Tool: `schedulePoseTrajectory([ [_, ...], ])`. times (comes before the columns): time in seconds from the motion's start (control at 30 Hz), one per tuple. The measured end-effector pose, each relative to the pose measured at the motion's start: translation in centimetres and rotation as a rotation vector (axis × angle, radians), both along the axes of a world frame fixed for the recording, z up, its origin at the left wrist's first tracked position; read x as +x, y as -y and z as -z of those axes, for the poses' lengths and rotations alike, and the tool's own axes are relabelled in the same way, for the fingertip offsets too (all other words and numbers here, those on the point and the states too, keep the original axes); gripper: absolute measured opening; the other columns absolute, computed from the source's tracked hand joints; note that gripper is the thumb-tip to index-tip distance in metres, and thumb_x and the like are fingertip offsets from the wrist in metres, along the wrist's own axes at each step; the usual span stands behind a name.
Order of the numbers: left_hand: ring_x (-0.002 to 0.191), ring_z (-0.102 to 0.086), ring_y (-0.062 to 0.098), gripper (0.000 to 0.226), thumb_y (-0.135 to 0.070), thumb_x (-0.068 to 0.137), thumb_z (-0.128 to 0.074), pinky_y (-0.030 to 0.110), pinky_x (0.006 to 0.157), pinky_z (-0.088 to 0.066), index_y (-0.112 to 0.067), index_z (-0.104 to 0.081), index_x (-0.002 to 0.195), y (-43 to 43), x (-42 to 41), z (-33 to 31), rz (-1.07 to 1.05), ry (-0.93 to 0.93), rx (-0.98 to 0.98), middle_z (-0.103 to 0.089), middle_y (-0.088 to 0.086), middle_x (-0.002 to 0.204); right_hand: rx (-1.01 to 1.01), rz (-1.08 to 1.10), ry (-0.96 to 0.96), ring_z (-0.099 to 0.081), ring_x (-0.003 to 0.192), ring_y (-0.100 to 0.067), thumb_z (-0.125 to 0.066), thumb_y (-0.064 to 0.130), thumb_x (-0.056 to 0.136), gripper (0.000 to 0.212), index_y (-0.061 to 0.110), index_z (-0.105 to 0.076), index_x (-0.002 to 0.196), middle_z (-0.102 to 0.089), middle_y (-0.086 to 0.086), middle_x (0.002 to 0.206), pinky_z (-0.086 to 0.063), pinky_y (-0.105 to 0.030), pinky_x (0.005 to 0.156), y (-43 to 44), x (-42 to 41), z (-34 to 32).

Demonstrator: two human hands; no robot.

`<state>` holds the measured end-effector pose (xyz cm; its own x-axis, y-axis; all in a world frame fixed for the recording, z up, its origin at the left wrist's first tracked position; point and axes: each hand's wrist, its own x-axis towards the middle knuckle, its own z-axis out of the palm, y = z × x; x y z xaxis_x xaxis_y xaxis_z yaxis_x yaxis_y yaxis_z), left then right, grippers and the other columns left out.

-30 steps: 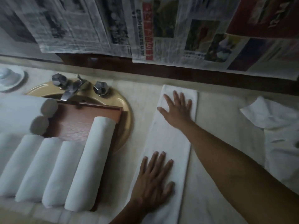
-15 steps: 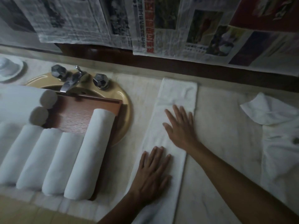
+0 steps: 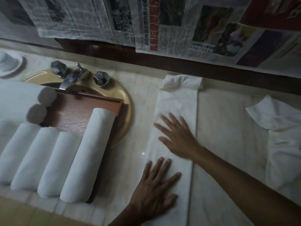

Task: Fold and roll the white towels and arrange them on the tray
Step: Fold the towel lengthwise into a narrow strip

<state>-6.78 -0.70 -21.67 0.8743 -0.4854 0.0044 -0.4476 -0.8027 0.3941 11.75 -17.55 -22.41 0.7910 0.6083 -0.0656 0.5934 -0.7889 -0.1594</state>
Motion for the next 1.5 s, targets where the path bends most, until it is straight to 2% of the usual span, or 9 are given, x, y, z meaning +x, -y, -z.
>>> schedulePoseTrajectory([
  [0.37, 0.159, -0.006, 0.028, 0.071, -0.070, 0.095, -0.051, 0.061, 0.123, -0.018, -0.043, -0.032, 0.158, 0.0, 0.6, 0.2, -0.004, -0.035, 0.016, -0.009, 0.004, 0.173, -0.018, 0.391, -0.168, 0.003, 0.159, -0.025, -0.020, 0.059, 0.106, 0.060, 0.041, -0.009, 0.162, 0.001, 0.002, 0.173, -0.004, -0.060, 0.124, -0.1, 12.9, -1.3],
  [0.57, 0.159, 0.009, 0.025, 0.070, -0.073, 0.100, -0.037, 0.058, 0.125, -0.005, -0.046, -0.018, 0.161, 0.3, 0.8, 0.5, 0.033, -0.075, 0.088, 0.004, 0.001, 0.173, 0.327, 0.615, -0.058, -0.025, 0.153, -0.035, -0.038, 0.035, 0.101, 0.058, 0.018, -0.039, 0.157, -0.033, -0.013, 0.165, -0.026, -0.059, 0.120, 1.4, -3.8, -1.5],
  [0.73, 0.159, 0.011, 0.022, 0.065, -0.058, 0.107, -0.028, 0.055, 0.127, -0.003, -0.034, -0.010, 0.165, -0.7, 1.0, -0.5, -0.010, -0.071, 0.043, 0.004, 0.003, 0.173, 0.371, 0.821, -0.005, -0.025, 0.154, -0.031, -0.031, 0.034, 0.100, 0.061, 0.014, -0.038, 0.157, -0.036, -0.012, 0.163, -0.029, -0.060, 0.119, 1.3, -20.6, -1.4],
  [0.83, 0.159, 0.007, 0.021, 0.062, -0.041, 0.108, -0.025, 0.055, 0.127, -0.004, -0.026, -0.009, 0.165, -1.9, -1.9, -0.5, -0.043, -0.069, -0.011, 0.000, 0.001, 0.173, 0.216, 0.747, -0.024, -0.021, 0.156, -0.029, -0.033, 0.038, 0.102, 0.060, 0.021, -0.034, 0.160, -0.028, -0.007, 0.168, -0.026, -0.058, 0.121, -1.1, -27.4, -1.3],
  [0.97, 0.159, 0.008, 0.020, 0.062, -0.047, 0.110, -0.027, 0.061, 0.124, -0.011, -0.029, -0.008, 0.165, -4.0, -3.1, 1.2, 0.059, -0.041, 0.082, 0.005, -0.002, 0.173, 0.022, 0.649, -0.012, -0.022, 0.156, -0.031, -0.033, 0.046, 0.105, 0.058, 0.027, -0.034, 0.160, -0.023, -0.004, 0.169, -0.022, -0.063, 0.120, -1.8, -29.5, 0.1],
  [1.1, 0.159, 0.008, 0.023, 0.067, -0.053, 0.108, -0.028, 0.057, 0.126, -0.006, -0.026, -0.007, 0.166, -7.0, -3.6, 0.4, -0.081, -0.040, 0.076, 0.003, 0.004, 0.173, 0.089, 0.731, 0.001, -0.021, 0.156, -0.030, -0.027, 0.048, 0.107, 0.058, 0.023, -0.039, 0.158, -0.029, -0.005, 0.167, -0.024, -0.059, 0.121, -0.5, -30.0, -0.2],
  [1.23, 0.157, -0.019, 0.025, 0.064, -0.051, 0.104, -0.046, 0.047, 0.125, -0.020, -0.023, -0.030, 0.160, -8.5, -9.1, -1.6, 0.038, -0.020, -0.073, -0.026, 0.005, 0.167, 0.257, 0.625, -0.003, -0.015, 0.158, -0.023, -0.036, 0.046, 0.107, 0.055, 0.024, -0.039, 0.157, -0.027, -0.002, 0.168, -0.021, -0.050, 0.125, 0.2, -33.5, -1.1],
  [1.33, 0.124, -0.052, 0.029, 0.049, -0.037, 0.090, -0.068, 0.039, 0.101, -0.040, -0.019, -0.053, 0.134, -9.2, -12.2, -1.4, 0.242, 0.054, -0.074, -0.050, 0.004, 0.137, 0.237, 0.437, 0.028, -0.028, 0.154, -0.026, -0.055, 0.042, 0.100, 0.054, 0.021, -0.051, 0.150, -0.037, -0.005, 0.163, -0.029, -0.049, 0.120, -0.2, -36.4, -0.7],
  [1.5, 0.094, -0.054, 0.023, 0.028, -0.008, 0.087, -0.067, 0.033, 0.076, -0.046, -0.015, -0.064, 0.114, -9.7, -11.3, -0.7, 0.363, 0.103, -0.110, -0.057, 0.002, 0.108, 0.246, 0.390, 0.153, -0.051, 0.137, -0.032, -0.044, 0.015, 0.101, 0.036, 0.011, -0.067, 0.129, -0.057, -0.012, 0.146, -0.041, -0.047, 0.111, 0.8, -36.8, 0.2],
])
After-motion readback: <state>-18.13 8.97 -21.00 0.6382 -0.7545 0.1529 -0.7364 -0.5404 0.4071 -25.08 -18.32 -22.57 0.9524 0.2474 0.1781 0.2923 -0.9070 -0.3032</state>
